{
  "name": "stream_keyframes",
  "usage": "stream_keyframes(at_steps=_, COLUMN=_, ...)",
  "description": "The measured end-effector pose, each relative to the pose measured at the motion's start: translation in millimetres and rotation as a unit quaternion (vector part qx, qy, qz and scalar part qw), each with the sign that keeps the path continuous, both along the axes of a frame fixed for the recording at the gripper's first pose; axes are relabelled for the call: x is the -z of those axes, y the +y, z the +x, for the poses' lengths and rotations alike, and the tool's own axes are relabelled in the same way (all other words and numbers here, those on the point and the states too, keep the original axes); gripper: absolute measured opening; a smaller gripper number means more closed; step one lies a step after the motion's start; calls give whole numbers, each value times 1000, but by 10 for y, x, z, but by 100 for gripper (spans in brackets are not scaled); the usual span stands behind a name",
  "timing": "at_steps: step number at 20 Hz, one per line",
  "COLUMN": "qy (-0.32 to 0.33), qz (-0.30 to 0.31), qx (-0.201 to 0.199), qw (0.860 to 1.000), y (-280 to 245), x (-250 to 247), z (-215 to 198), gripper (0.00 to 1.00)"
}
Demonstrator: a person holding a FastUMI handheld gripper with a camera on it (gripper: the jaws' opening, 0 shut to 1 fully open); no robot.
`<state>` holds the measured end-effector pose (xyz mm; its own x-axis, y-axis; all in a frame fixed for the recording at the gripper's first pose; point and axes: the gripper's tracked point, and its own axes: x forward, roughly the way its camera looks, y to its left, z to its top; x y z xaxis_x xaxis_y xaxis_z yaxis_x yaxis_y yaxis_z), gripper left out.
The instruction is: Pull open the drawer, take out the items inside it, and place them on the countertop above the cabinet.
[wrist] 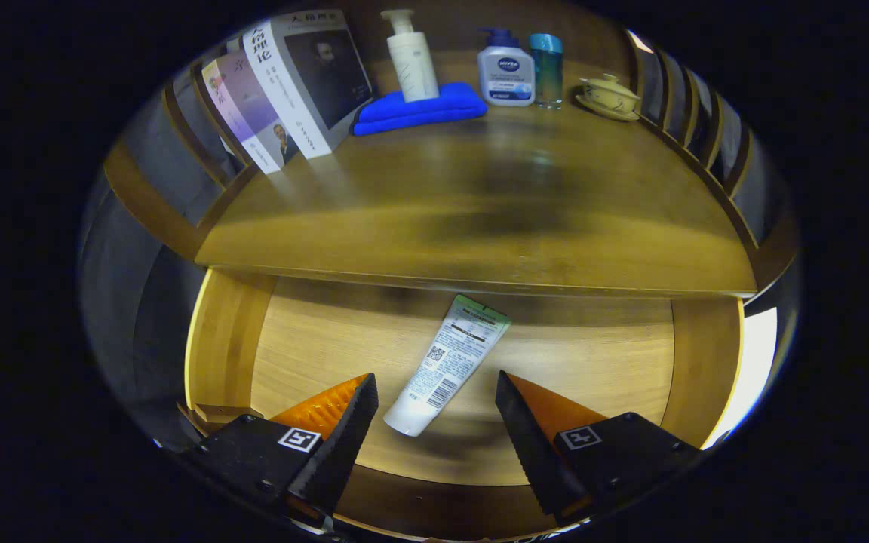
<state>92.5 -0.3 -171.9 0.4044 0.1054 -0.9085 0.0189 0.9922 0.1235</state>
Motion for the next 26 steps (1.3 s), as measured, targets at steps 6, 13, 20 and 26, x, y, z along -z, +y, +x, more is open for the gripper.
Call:
stream_keyframes(at_steps=6, qy=50, qz=-23, qx=-4, qw=998, y=94, x=300, z=52, gripper=99)
stream_keyframes(at_steps=13, qy=77, qz=-56, qx=-6, qw=995, y=14, x=507, z=75, gripper=90)
stream_keyframes(at_steps=20, qy=99, qz=-38, qx=-40, qw=994, y=77, x=529, z=-62, gripper=47)
stream_keyframes(at_steps=26, qy=83, qz=3, qx=-63, qw=995, y=269, x=281, z=-180, gripper=47)
